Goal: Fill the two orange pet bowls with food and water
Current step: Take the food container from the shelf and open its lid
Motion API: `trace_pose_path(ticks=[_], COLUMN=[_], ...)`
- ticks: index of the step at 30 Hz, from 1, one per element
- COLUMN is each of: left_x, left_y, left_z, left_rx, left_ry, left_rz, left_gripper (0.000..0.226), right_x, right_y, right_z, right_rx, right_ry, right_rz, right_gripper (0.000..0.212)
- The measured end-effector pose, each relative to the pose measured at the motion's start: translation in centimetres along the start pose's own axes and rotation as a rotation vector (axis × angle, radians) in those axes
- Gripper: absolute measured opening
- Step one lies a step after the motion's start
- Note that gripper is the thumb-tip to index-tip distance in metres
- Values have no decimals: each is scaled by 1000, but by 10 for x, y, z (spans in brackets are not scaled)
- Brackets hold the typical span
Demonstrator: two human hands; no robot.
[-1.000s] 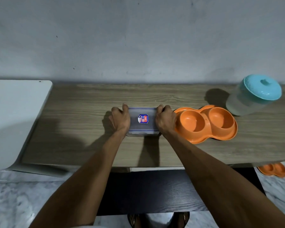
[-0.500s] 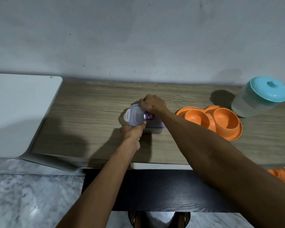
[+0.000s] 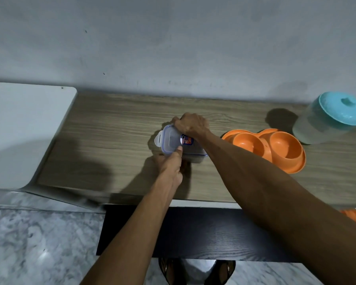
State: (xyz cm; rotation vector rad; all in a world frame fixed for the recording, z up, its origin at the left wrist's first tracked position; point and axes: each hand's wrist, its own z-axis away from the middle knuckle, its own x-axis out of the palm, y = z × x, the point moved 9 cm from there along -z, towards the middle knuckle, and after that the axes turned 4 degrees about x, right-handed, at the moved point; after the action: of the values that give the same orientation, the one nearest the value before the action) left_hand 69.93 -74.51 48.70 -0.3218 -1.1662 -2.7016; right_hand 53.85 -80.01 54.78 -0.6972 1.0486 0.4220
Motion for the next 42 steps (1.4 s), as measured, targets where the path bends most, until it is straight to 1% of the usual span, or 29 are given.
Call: trace_pose_path(ticks=[2,6,12,15,17,19,21,23,25,26,28,29,31,34,36,39,42], left_x=[1,1,1,-2,-6,-10,-15,-21,-25,-27,-27,-28,-28,-28,-27,-25,-24], left_y=[0,10,17,23,24,30,42,52,56,56,57,57,56,57,56,62,64], left_z=[-3,2,13,16,20,26,36,46,53,54,58,58,57,58,57,61,62], left_rx=[23,136,176,181,164,187,260,303,307,304,293,289,283,269,254,283,284], left_ry=[-19,-22,-32,-56,-82,-102,-91,-69,-82,-98,-125,-128,-112,-76,-65,-66,-62], left_rz=[-34,-120,-149,-254,-315,-390,-465,-522,-539,-537,-538,-537,-516,-462,-485,-531,-552], left_gripper=[58,54,52,47,45,37,29,31,32,32,33,33,30,15,18,24,28], right_x=[0,0,-2,-13,-25,-35,-35,-29,-20,-13,-4,-4,-11,-19,-20,-20,-23], right_y=[-1,-1,-3,-5,6,26,51,76,93,96,96,96,96,92,94,95,98], right_z=[-1,-1,3,15,24,30,36,44,56,63,76,77,74,73,72,75,73], right_rx=[-7,-9,-44,-95,-86,-31,71,205,298,328,378,384,370,343,346,348,347], right_ry=[12,29,53,81,129,165,144,89,3,-66,-165,-166,-110,-49,-27,-22,6], right_rz=[1,2,-44,-100,-153,-244,-343,-421,-535,-633,-785,-783,-716,-639,-610,-569,-571], right_gripper=[53,54,51,47,43,43,49,54,45,39,34,36,37,33,35,28,26])
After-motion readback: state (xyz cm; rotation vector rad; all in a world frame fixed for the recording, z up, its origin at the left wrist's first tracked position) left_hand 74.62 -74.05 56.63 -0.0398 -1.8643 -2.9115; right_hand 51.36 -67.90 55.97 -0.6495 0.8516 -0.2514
